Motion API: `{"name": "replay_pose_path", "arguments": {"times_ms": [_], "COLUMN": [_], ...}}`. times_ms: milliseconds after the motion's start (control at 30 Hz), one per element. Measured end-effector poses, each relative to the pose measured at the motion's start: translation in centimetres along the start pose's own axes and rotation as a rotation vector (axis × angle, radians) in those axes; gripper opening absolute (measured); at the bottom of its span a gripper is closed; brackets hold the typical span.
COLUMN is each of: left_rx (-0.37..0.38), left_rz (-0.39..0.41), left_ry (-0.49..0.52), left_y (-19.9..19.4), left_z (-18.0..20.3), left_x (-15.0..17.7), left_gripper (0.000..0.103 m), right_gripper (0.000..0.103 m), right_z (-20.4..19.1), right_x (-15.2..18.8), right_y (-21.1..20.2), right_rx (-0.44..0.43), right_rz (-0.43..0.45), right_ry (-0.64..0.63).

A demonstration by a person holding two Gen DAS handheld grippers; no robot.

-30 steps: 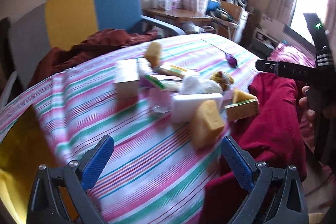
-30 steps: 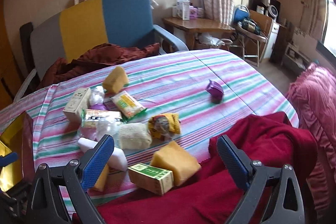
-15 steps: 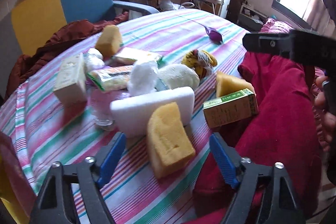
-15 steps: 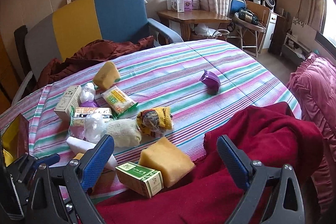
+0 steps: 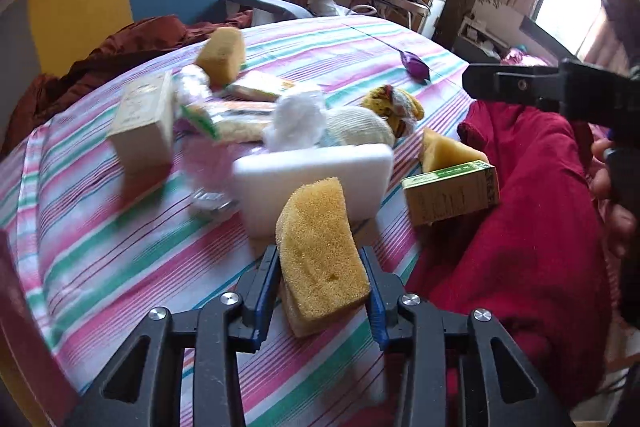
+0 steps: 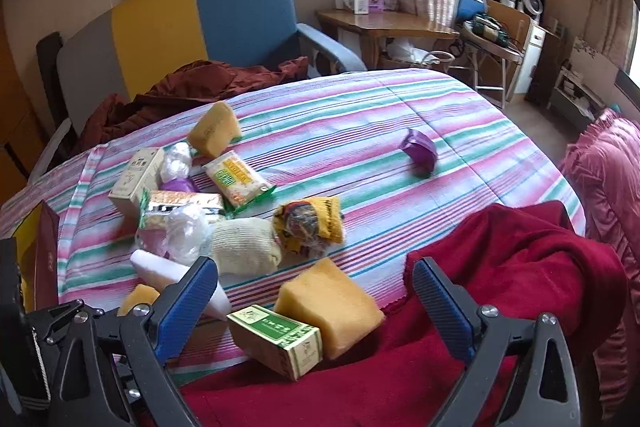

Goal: Organize objects
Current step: 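Move the left tool to the yellow sponge and grasp it, then carry the sponge into the gold tray with the left tool while the right tool grasps the white block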

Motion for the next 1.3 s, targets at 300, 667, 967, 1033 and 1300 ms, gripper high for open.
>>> {"name": "replay_pose_path", "arguments": {"times_ms": [300, 667, 967, 1033, 1300], "left_rx": [-0.035, -0.060, -0.086, -0.109, -0.305], "left_rz": [0.036, 0.091, 0.157, 0.182, 0.226], "left_ry": [-0.122, -0.225, -0.333, -0.363, -0.539], "left_y": [-4.0, -7.8, -11.5, -12.9, -17.7], "left_z": [-4.7, -7.5, -11.2, -12.4, -19.5], "left_x": [2.9, 5.2, 7.2, 7.8, 13.1], "left_gripper": [0.039, 0.040, 0.040, 0.040, 0.041], "right_gripper": [0.099, 0.090, 0.028, 0.024, 0.019], "right_z": [-5.8, -12.4, -13.1, -13.6, -18.5], "right_x": [0.1, 0.8, 2.7, 2.7, 0.7], "right_y": [2.3, 8.5, 7.5, 6.4, 1.3], "right_rx": [-0.106, -0.121, -0.146, -0.150, -0.321], "right_rz": [-0.117, -0.327, -0.369, -0.342, -0.213], "right_ry": [-0.247, -0.563, -0.633, -0.629, -0.593]}}
Point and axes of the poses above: each gripper's, at about its wrist camera, not at the fingertips, and y roughly the way its jaws point, z to its right, x to its underside, the point moved 2 cm from there along y, roughly the way its jaws point, and after that the axes turned 5 degrees about -x, right-handed, at the moved point
